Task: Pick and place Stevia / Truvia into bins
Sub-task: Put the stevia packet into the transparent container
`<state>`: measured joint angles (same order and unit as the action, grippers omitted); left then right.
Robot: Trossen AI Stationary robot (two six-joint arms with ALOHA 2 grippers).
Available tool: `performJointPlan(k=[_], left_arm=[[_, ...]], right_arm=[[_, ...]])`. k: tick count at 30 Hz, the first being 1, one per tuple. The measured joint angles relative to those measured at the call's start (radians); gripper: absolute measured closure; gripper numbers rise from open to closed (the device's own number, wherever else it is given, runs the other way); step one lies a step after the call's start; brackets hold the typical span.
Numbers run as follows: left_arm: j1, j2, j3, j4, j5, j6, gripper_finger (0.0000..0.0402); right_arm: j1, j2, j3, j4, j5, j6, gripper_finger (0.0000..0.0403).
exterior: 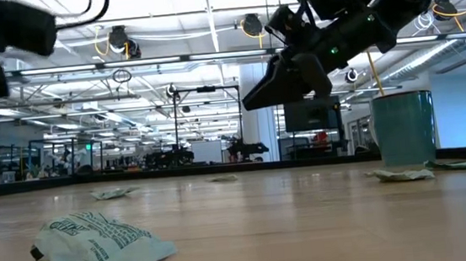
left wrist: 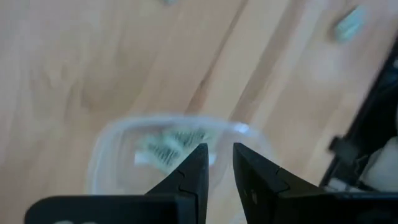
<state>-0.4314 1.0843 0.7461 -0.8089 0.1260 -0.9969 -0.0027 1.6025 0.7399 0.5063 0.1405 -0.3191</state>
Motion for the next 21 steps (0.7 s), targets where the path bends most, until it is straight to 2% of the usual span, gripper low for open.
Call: performJointPlan(k=[4,7,10,14,17,21], left_arm=[[0.037,0.0,0.063,0.0,-0.061,0.059,0.0323],[0.067,0.0,0.094,-0.003,-0.144,0.144,0.0323],[0.102,0.0,0.111,0.003,-0.267,0.281,0.0323],[0.151,0.0,0.112,0.015,-0.485,0.448,0.0323],[0.187,0.0,0.112,0.03,-0.612,0.487,0.0323],[0.227,0.0,0.112,0.061,-0.641,0.496,0.0323]], right_arm=[[-0.002,0.002,0.0,0.005,-0.015,0.016,0.0245],[0.001,0.018,0.001,0.017,-0.015,0.022,0.0245],[0.009,0.074,0.032,0.021,-0.016,0.026,0.0245],[0.018,0.215,0.117,0.016,-0.006,0.035,0.0245],[0.018,0.292,0.18,-0.026,0.086,0.016,0.0245],[-0.001,0.35,0.245,-0.124,0.197,0.051,0.0245]])
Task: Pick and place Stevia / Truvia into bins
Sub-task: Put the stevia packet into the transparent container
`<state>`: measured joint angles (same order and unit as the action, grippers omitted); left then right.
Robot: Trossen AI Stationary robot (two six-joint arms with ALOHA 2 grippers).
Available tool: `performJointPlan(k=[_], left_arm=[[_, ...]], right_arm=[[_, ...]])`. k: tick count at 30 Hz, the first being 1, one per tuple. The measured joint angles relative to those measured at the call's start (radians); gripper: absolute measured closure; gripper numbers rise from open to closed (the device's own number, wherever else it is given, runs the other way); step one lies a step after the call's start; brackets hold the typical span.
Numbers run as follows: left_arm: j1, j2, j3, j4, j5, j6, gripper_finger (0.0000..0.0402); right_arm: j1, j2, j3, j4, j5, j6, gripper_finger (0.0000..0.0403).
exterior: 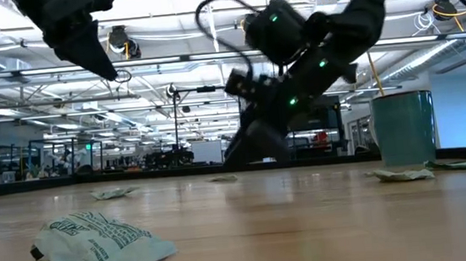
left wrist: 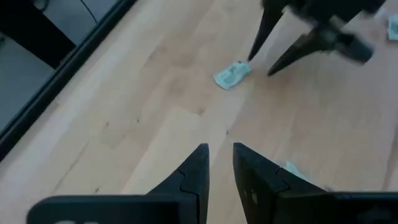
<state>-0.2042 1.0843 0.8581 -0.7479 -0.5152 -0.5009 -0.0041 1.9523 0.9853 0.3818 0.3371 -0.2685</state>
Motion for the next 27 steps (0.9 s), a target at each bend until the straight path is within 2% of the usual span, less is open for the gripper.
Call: performJointPlan(k=[5,10,13,17,22,27], left_arm=[[0.026,0.004,0.0,-0.002,0.008,0.001,0.0323],[0.026,0.008,0.0,-0.003,0.017,0.006,0.0323],[0.026,0.009,0.0,-0.003,0.017,0.005,0.0323],[0.026,0.009,0.0,-0.003,0.017,0.004,0.0323],[0.026,0.009,0.0,-0.002,0.017,0.001,0.0323],[0.026,0.009,0.0,-0.001,0.017,-0.001,0.0323]], right_arm=[[-0.039,0.024,0.01,-0.02,-0.026,0.09,0.0245],[-0.063,0.025,0.011,-0.049,-0.028,0.107,0.0254],[-0.071,0.025,0.011,-0.054,-0.036,0.126,0.028],[-0.083,0.025,0.011,-0.055,-0.125,0.126,0.0327],[-0.093,0.025,0.011,-0.057,-0.131,0.126,0.0388],[-0.095,0.024,0.011,-0.057,-0.125,0.125,0.0398]])
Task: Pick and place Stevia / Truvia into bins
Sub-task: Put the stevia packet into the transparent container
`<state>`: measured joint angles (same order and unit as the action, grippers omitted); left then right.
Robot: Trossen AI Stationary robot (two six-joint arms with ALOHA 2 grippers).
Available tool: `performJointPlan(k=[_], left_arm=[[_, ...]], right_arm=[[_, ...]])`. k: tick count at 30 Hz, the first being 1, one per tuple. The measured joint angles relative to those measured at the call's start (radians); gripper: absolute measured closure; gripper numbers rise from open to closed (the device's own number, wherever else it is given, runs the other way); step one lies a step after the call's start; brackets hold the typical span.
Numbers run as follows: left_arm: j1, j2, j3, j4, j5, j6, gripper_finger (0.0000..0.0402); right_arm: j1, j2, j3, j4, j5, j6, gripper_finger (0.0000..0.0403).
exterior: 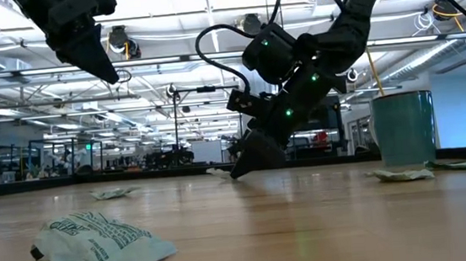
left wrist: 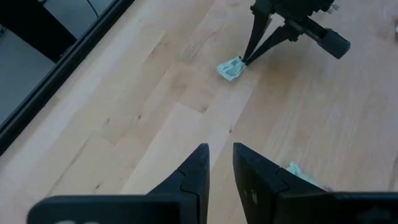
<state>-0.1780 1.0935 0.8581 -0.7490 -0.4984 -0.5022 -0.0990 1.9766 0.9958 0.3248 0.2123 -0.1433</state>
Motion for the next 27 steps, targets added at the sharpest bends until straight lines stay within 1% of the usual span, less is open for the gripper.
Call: performJointPlan(k=[5,8,10,13,17,20,24,27], left_arm=[[0.0,0.0,0.0,0.005,0.0,-0.006,0.0323],[0.0,0.0,0.0,0.03,0.001,0.022,0.0323],[-0.001,0.002,0.0,0.052,0.005,0.063,0.0323],[-0.008,0.031,0.0,0.114,0.039,0.187,0.0323],[-0.026,0.11,-0.001,0.229,0.063,0.363,0.0323],[-0.035,0.192,-0.001,0.3,0.063,0.455,0.0323],[-0.036,0.287,-0.001,0.376,0.062,0.518,0.0323],[-0.036,0.328,-0.001,0.454,0.03,0.519,0.0323]], right_arm=[[0.024,-0.046,-0.001,-0.002,-0.004,-0.021,0.0401],[0.048,-0.09,-0.001,0.005,-0.006,-0.041,0.0402],[0.063,-0.114,-0.001,0.002,-0.007,-0.053,0.0402],[0.08,-0.143,-0.001,-0.002,-0.031,-0.047,0.0402],[0.085,-0.175,-0.001,-0.001,-0.132,0.005,0.0402],[0.085,-0.194,-0.001,0.001,-0.171,0.048,0.0402],[0.085,-0.202,-0.001,-0.001,-0.192,0.083,0.0402],[0.085,-0.201,-0.001,-0.024,-0.192,0.103,0.0401]])
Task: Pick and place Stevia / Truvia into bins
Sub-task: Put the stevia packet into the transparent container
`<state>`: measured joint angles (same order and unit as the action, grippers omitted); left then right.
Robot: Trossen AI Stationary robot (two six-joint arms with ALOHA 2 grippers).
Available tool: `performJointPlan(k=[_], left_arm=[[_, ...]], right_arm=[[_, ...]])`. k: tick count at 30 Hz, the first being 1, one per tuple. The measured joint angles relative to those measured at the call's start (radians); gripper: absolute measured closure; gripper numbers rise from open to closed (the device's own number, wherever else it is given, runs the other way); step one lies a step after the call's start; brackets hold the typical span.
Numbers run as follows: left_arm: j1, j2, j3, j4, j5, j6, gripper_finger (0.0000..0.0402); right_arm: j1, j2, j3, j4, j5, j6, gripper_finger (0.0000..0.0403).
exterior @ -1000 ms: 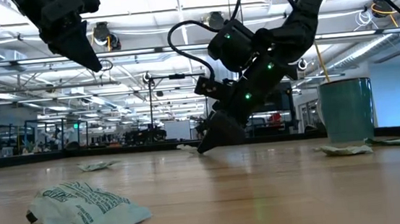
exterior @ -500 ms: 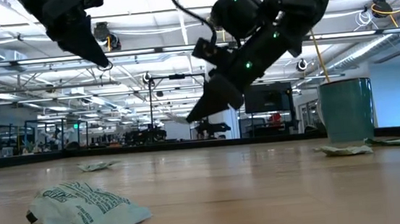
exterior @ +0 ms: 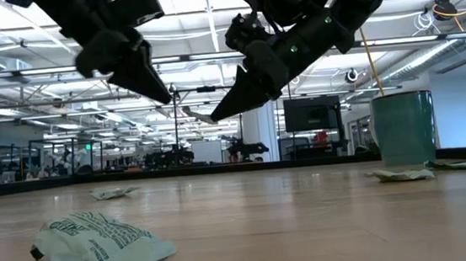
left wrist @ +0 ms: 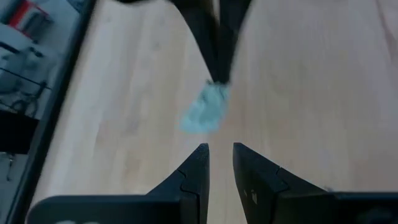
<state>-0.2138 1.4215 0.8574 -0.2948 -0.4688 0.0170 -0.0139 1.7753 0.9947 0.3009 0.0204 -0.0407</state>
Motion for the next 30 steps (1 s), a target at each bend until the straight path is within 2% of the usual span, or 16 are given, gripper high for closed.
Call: performJointPlan(k=[6,12,18,21,26,30], left_arm=[[0.0,0.034,0.0,0.131,0.007,0.116,0.0323],[0.0,0.034,0.0,0.134,0.028,0.216,0.0323],[0.0,0.034,0.0,0.142,0.035,0.223,0.032],[0.0,0.034,0.0,0.143,0.057,0.203,0.0303],[0.0,0.04,0.0,0.15,0.069,0.164,0.0254],[0.003,0.101,0.0,0.175,0.075,0.206,0.0227]], right_arm=[[-0.018,0.0,0.0,-0.021,-0.02,0.082,0.0401],[-0.041,0.0,0.0,0.017,-0.198,0.189,0.0401],[-0.044,0.0,0.0,0.025,-0.207,0.189,0.0401],[-0.044,0.0,0.0,0.027,-0.207,0.187,0.0401],[-0.044,0.0,0.0,0.037,-0.207,0.188,0.0401],[-0.044,0.0,0.0,0.071,-0.207,0.219,0.0401]])
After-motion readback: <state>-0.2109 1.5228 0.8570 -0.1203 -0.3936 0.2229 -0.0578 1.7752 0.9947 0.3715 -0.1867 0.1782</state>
